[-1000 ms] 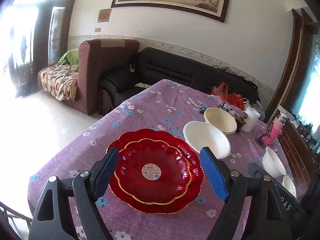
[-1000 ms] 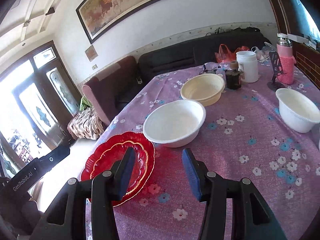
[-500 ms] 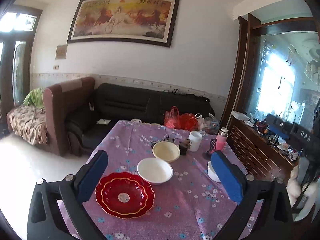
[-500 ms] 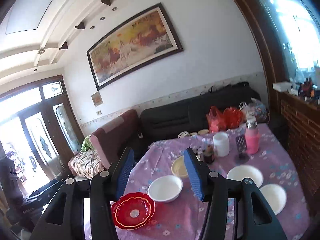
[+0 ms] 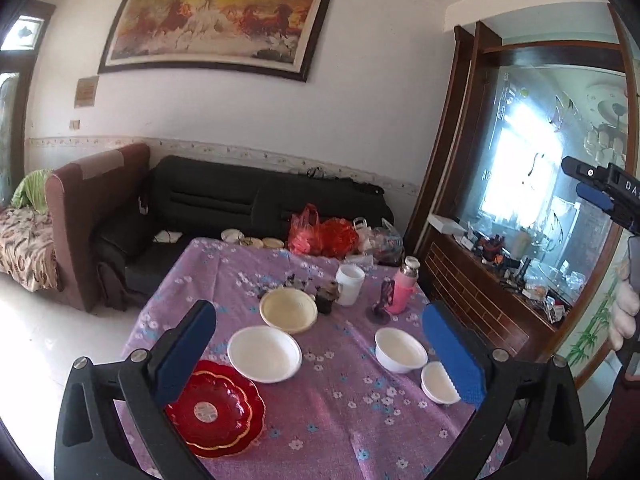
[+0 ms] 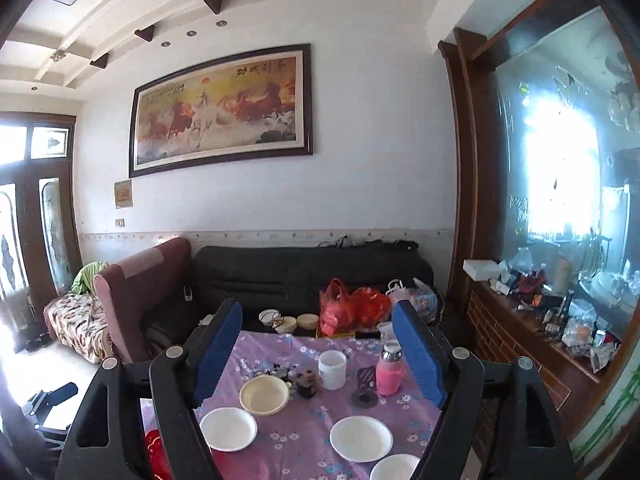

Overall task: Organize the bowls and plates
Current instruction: 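Move the right gripper to the white paper plate, then grasp the rim of the white paper plate with the right gripper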

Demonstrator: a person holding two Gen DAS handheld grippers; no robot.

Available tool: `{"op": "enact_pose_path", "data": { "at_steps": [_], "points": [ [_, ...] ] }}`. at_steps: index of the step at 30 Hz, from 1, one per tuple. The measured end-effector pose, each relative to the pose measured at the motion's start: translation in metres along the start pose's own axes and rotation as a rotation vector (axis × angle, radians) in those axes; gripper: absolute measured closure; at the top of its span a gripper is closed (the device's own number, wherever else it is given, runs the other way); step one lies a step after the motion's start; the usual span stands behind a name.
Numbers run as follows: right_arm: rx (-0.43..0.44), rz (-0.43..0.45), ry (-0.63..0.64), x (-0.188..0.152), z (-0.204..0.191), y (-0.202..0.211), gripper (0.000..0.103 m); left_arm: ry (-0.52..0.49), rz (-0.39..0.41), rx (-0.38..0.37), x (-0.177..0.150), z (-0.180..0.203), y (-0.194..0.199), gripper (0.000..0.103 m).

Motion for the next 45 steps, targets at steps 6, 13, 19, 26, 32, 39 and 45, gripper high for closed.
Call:
{"op": "enact_pose_path", "data": {
  "at_steps": [6,13,19,26,32,39,45],
  "points": [
    [-0.008,-0.274,-0.086,-0.099,0.054,-0.129,0.021,0.003,-0.229,-0.046,-0.032,0.006,-0.104,0.000],
    [-0.044,-0.503,-0.268,-0.227,0.158,-0.238,0.034,-0.080,-0.406,-0.058,-0.074,0.054,-0.210,0.000],
    [-0.106,-0.612,-0.481,-0.309,0.251,-0.289,0.043,-0.139,-0.553,-0.157,-0.109,0.113,-0.300,0.013],
    [-0.080,-0.705,-0.539,-0.352,0.270,-0.339,0.048,-0.092,-0.694,-0.200,-0.139,0.146,-0.373,0.036],
    [0.005,-0.728,-0.554,-0.366,0.266,-0.358,0.095,-0.004,-0.689,-0.174,-0.138,0.127,-0.393,0.036],
    [0.156,-0.779,-0.484,-0.364,0.229,-0.361,0.095,0.020,-0.669,-0.212,-0.135,0.124,-0.402,0.036],
    [0.271,-0.845,-0.372,-0.363,0.170,-0.365,0.096,-0.035,-0.671,-0.155,-0.143,0.126,-0.402,0.036]
  ]
}}
Point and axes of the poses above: each gripper's, at about its wrist camera, not at the fingertips, and y roughly against the way its jaws point, z to its right, x to its top, the point moved 1 cm from there along -y, roughly the way its jaws point, and after that the axes turned 14 degrees about -z, right-handed, at the moved point
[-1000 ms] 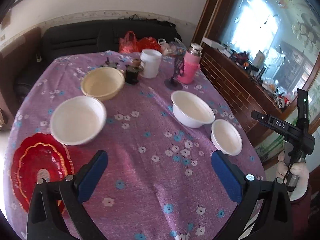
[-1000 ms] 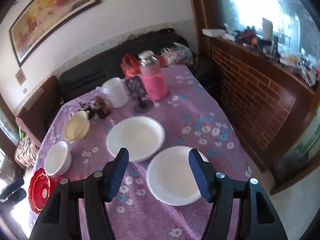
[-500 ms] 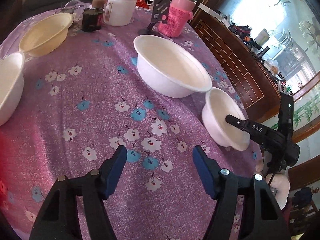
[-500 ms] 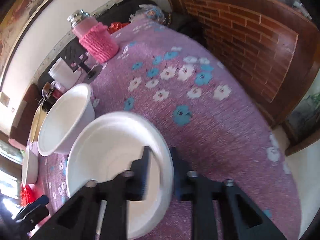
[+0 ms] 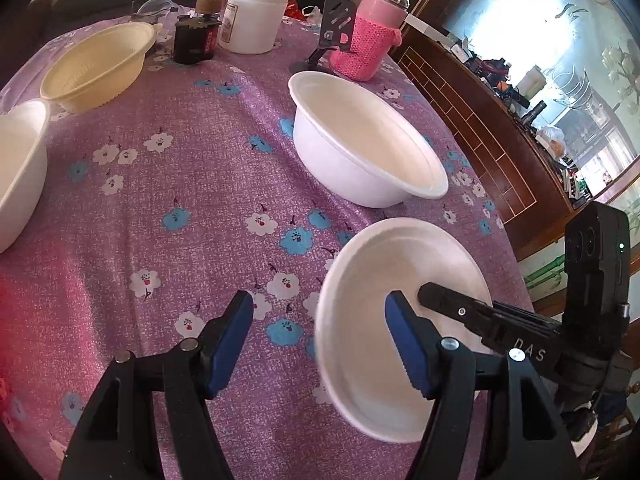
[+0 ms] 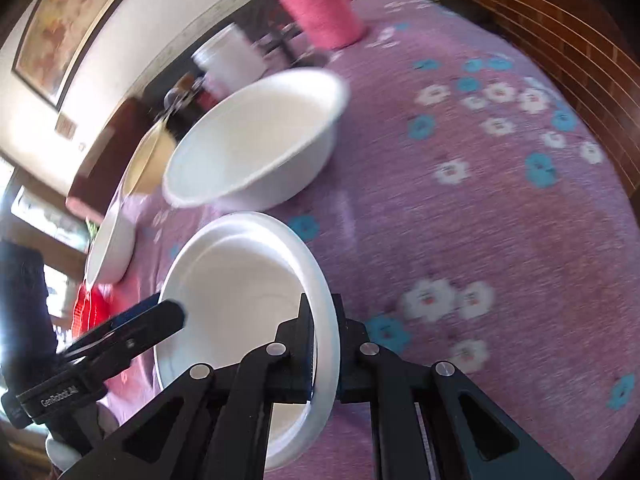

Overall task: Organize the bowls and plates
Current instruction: 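Grasp the rim of the white paper plate with the right gripper, then carry the white plate with the right gripper over the red plate stack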

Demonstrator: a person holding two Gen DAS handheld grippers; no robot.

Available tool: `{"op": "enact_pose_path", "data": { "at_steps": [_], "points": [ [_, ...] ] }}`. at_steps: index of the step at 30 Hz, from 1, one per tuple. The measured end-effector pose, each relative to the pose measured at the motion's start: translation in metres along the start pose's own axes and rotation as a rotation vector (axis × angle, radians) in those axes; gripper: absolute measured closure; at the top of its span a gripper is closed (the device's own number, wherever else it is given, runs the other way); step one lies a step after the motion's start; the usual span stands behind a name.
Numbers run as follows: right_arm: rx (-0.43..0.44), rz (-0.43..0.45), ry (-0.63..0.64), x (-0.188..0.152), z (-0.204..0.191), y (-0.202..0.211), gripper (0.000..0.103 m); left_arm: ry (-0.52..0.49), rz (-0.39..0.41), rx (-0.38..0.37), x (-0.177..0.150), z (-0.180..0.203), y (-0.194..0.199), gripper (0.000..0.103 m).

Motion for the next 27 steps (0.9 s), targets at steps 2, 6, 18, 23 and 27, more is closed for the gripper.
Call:
{"op": "enact_pose_path", "data": {
  "at_steps": [2,6,18,23,27],
  "points": [
    [-0.018,-0.018,0.042,-0.004,-0.016,-0.008,0.095,-0.014,0.002,0.038,-0.004,-0.002,0.001,0.054],
    [-0.079,0.006,0.079,-0.015,-0.032,-0.007,0.094,-0.016,-0.031,0.059,-0.008,-0.009,-0.003,0.084],
    [-0.135,0.070,0.056,-0.047,-0.044,0.011,0.091,-0.006,-0.001,0.032,-0.034,-0.014,0.013,0.090],
    [-0.104,0.111,0.168,-0.048,-0.104,0.024,0.092,0.071,0.123,0.052,-0.057,-0.054,0.083,0.090],
    [-0.061,0.111,0.293,-0.043,-0.177,0.014,0.091,0.170,0.234,0.113,-0.080,-0.105,0.143,0.090]
  ]
}}
Point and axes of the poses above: each gripper's, at about its wrist camera, not at the fingertips, and y roughly against the way its jaws point, z to its right, x to its top, the point moved 1 cm from there along -y, roughly the way its jaws point, and after that the axes turned 14 degrees about -z, right-handed, at the moved point
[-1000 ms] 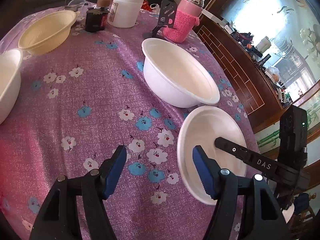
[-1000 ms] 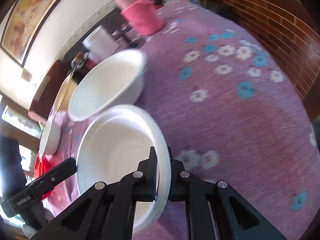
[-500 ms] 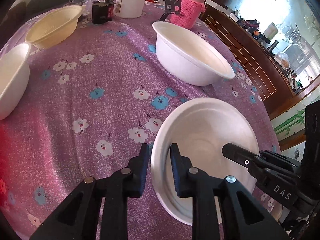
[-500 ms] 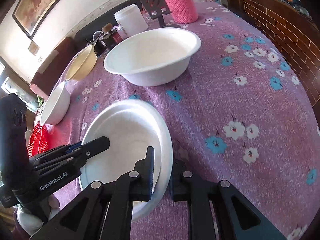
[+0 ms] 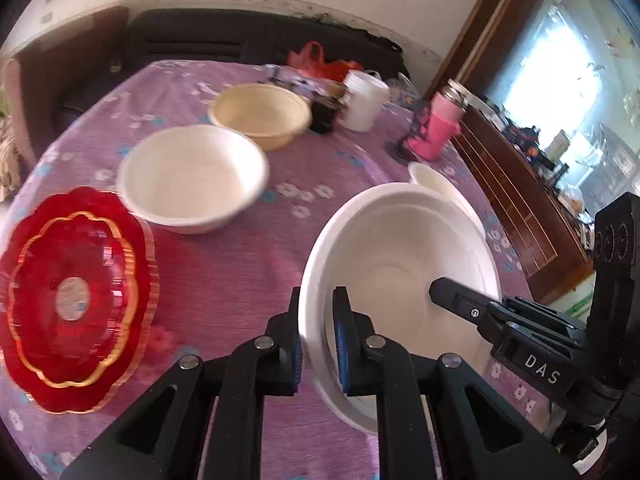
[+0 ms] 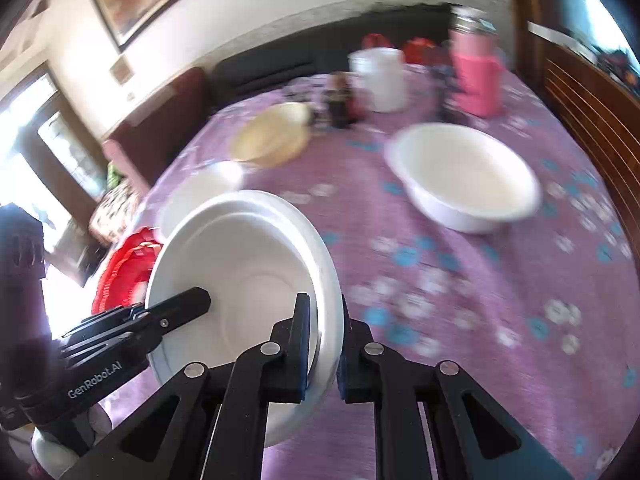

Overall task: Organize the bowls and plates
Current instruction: 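Carry the white plate with the right gripper over the red plate stack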

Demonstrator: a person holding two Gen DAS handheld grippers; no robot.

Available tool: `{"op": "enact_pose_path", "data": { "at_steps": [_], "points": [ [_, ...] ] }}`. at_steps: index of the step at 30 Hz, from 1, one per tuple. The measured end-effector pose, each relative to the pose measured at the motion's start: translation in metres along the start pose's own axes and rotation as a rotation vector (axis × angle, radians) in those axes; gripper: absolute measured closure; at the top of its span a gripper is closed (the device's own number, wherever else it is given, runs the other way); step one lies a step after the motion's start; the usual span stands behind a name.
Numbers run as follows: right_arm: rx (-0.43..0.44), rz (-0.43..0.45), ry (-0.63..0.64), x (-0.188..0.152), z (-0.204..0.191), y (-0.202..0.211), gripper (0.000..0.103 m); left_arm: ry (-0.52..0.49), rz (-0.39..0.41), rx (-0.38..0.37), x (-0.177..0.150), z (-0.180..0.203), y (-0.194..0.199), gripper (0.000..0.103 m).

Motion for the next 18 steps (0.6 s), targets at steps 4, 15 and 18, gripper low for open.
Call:
{"op": "enact_pose_path", "data": {
  "at_steps": [4,15,18],
  "points": [
    [0.069,-0.025,0.134,0.021,-0.081,-0.027,0.090,0.123,0.072,0.092,-0.001,-0.070,0.041,0.090],
    [0.075,-0.193,0.277,0.046,-0.206,-0.137,0.090,0.363,-0.008,0.210,-0.011,-0.209,0.029,0.087],
    [0.051,-0.210,0.276,0.047,-0.211,-0.151,0.090,0.370,-0.025,0.214,-0.008,-0.215,0.021,0.084]
  ]
}}
Point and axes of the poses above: each gripper's, at about its wrist camera, not at the fingertips, and y roughly against the way its jaws point, z to its right, x to its top, the point moved 1 cm from there along -y, roughly the way its jaws point, and after that the axes turned 14 degrees about -z, right-handed, at the moved point
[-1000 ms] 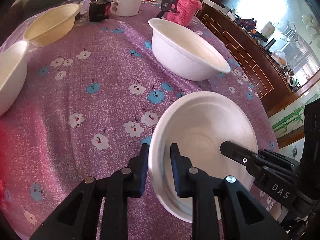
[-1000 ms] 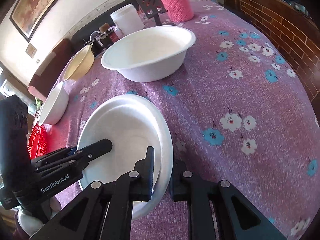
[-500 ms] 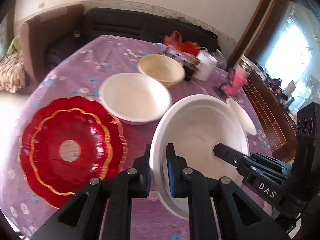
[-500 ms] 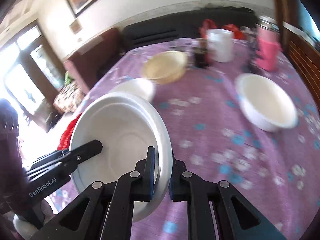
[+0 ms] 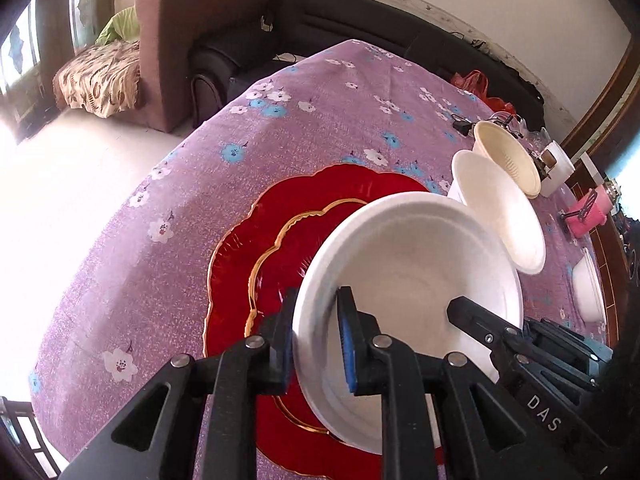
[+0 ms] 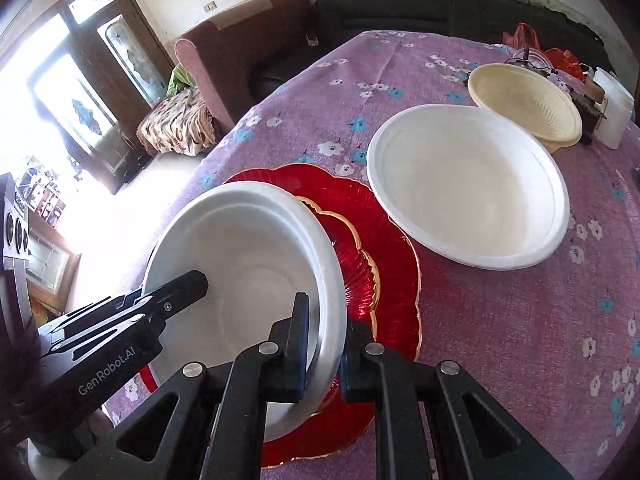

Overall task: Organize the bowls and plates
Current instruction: 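Carry the white plate with the right gripper over the red plate stack, then lower the white plate onto the red plates and open the right gripper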

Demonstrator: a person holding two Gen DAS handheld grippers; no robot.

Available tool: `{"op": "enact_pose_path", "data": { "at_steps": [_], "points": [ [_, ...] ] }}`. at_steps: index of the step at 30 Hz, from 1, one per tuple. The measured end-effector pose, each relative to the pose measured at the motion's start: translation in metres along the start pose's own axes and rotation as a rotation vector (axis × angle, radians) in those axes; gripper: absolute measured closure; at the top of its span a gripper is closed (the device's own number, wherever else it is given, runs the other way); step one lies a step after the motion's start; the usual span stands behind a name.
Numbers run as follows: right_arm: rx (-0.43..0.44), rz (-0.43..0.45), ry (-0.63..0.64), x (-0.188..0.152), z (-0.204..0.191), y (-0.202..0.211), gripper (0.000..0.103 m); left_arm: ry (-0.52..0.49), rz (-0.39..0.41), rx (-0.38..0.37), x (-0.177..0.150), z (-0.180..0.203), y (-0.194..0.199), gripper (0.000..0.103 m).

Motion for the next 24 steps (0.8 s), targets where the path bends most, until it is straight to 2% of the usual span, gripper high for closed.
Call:
{"op": "enact_pose_path", "data": {
  "at_steps": [1,3,4,5,8,14,17,24],
  "points": [
    [-0.015,0.002,-0.001,0.000,0.000,-0.002,0.090,0.002,0.010,0.008,0.001,-0.002,0.000,0.081],
    [-0.037,0.009,0.002,0.000,-0.004,-0.004,0.089,0.012,0.029,0.009,0.005,-0.007,0.003,0.067],
    [-0.047,0.011,0.004,0.002,-0.005,-0.006,0.084,0.022,0.039,-0.008,0.005,-0.011,0.006,0.057],
    [-0.050,0.016,0.002,0.005,-0.005,-0.007,0.074,0.032,0.051,-0.029,0.006,-0.015,0.009,0.053],
    [-0.030,0.054,-0.009,0.008,-0.001,-0.001,0.061,0.043,0.086,-0.037,0.003,-0.020,0.019,0.051],
    [0.045,0.162,-0.046,-0.005,0.009,0.030,0.060,0.059,0.158,-0.046,-0.014,-0.024,0.042,0.045],
    [0.074,0.229,-0.087,-0.018,0.025,0.050,0.055,0.026,0.218,-0.012,-0.026,-0.012,0.056,0.039],
    [0.021,0.320,-0.185,-0.051,0.075,0.079,0.054,-0.076,0.394,0.100,-0.054,0.029,0.092,0.017]
  ]
}}
Point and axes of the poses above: each gripper's, at about its wrist camera, not at the fingertips, and y roughly against the way its jaws point, z to its right, x to its top, the point moved 1 cm from there along -y, roughly the way its jaws point, and after that the axes turned 14 degrees about -z, right-handed, at the moved point
